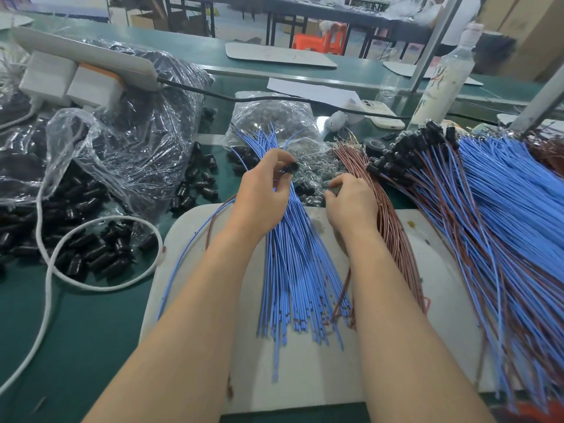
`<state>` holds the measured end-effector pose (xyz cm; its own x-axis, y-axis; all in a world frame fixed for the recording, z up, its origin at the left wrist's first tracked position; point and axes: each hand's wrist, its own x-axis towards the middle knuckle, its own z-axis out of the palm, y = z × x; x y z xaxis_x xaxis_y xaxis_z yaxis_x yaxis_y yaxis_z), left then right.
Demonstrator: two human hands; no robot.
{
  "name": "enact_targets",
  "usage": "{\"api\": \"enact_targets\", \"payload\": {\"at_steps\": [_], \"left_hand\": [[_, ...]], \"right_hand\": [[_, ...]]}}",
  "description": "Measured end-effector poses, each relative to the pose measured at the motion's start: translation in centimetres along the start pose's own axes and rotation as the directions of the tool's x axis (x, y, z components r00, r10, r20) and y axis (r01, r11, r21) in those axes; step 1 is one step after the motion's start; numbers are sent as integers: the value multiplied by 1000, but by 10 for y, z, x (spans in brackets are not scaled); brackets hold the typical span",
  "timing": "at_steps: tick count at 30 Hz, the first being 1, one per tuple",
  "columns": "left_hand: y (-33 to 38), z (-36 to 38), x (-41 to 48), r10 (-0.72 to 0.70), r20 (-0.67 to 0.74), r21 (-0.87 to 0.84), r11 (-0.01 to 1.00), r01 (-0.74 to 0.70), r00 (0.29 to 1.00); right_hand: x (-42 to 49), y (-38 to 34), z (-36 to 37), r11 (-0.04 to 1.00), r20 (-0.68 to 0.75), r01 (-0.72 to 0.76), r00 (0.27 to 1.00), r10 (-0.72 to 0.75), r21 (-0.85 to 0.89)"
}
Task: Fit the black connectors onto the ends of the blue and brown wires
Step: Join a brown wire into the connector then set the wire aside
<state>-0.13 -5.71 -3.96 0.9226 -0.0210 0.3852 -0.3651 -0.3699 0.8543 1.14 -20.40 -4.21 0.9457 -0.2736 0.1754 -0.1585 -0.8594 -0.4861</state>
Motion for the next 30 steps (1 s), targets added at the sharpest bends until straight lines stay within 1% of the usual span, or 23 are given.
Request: {"api": "enact_targets", "payload": {"at_steps": [3, 4, 6, 8, 9, 11, 13, 15, 18, 21, 26, 28, 30], "left_hand": [[0, 0, 0, 3, 0, -2, 1000, -3, 1000], [0, -1, 0, 3, 0, -2, 1000, -3, 1000], [0, -1, 0, 0, -3, -10, 1000, 0, 1000], [1, -1, 0, 2, -7, -25, 1000, -2, 1000], [1, -1, 0, 7, -10, -32, 999, -7, 1000], [2, -1, 0, 9, -8, -44, 999, -10, 1000], [3, -1, 0, 6, -6, -54, 999, -6, 1000], [3, -2, 0, 3, -6, -54, 999, -3, 1000], [3, -2, -1, -2, 1, -47, 999, 2, 1000], [2, 0, -1, -5, -2, -33, 999, 5, 1000], [-1, 1, 1, -7, -27, 5, 1000, 8, 1000], [-2, 1, 1, -14, -29, 23, 1000, 15, 999], [-3, 2, 1, -16, -30, 34, 999, 17, 999]], "right_hand": [[-1, 0, -2, 1000, -8, 1, 1000, -1, 27], [-2, 0, -3, 997, -27, 20, 999, -18, 74], [-6, -3, -9, 960, -92, 99, 993, -77, 262], [-11, -10, -19, 855, -137, 176, 983, -124, 488], [-13, -15, -24, 792, -132, 201, 979, -153, 576], [-17, -22, -29, 700, -105, 230, 970, -218, 676], [-19, -28, -31, 672, -97, 258, 958, -269, 694], [-20, -31, -30, 686, -108, 286, 951, -291, 669], [-20, -31, -27, 731, -114, 284, 955, -274, 621], [-21, -32, -21, 788, -82, 274, 958, -275, 552], [-25, -36, -21, 766, -41, 260, 955, -292, 588], [-26, -36, -20, 779, -47, 271, 954, -298, 565], [-24, -33, -19, 816, -69, 275, 958, -280, 508]]}}
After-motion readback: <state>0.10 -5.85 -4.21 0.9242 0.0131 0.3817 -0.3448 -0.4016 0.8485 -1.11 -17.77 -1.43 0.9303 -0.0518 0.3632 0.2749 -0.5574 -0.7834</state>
